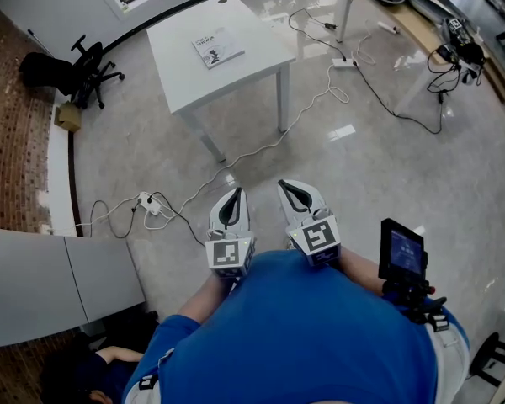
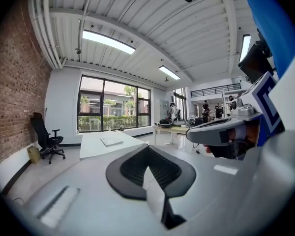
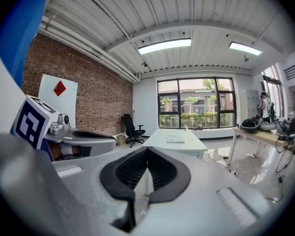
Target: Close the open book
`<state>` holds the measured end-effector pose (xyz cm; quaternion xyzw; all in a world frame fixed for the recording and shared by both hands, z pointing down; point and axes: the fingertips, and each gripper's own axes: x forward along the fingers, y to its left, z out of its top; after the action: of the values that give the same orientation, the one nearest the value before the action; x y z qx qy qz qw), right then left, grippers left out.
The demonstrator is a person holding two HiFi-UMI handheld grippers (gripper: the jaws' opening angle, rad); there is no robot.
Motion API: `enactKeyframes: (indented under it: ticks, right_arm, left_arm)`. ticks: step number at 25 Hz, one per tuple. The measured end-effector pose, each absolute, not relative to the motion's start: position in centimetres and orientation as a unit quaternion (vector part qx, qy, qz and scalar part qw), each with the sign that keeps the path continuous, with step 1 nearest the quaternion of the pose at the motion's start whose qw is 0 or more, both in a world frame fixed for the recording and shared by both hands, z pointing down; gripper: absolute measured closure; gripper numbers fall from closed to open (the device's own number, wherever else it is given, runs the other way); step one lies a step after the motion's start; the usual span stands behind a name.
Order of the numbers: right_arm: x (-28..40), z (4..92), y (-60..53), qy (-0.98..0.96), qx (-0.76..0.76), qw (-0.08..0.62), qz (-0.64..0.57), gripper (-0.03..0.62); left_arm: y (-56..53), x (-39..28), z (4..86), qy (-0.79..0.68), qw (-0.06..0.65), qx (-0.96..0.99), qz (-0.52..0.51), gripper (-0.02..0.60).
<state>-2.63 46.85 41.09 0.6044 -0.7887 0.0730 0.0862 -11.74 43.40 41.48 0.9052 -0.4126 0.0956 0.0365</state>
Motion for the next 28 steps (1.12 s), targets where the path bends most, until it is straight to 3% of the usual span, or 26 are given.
enactKeyframes:
  ticks: [8, 28]
  right_arm:
    - [1.7, 42.1, 42.8, -0.797, 0.593, 0.081, 0.082, 0.591]
    - [2.4, 43.1, 26.9, -0.778, 0.612, 0.108, 0.089, 0.591]
  left_arm:
    - [39.3, -8.1, 43.0, -0.442, 0.041, 0.887, 0.127, 0.578]
    - [22.9, -6.3, 43.4, -0.396, 0.048, 0.912, 0.100, 0.578]
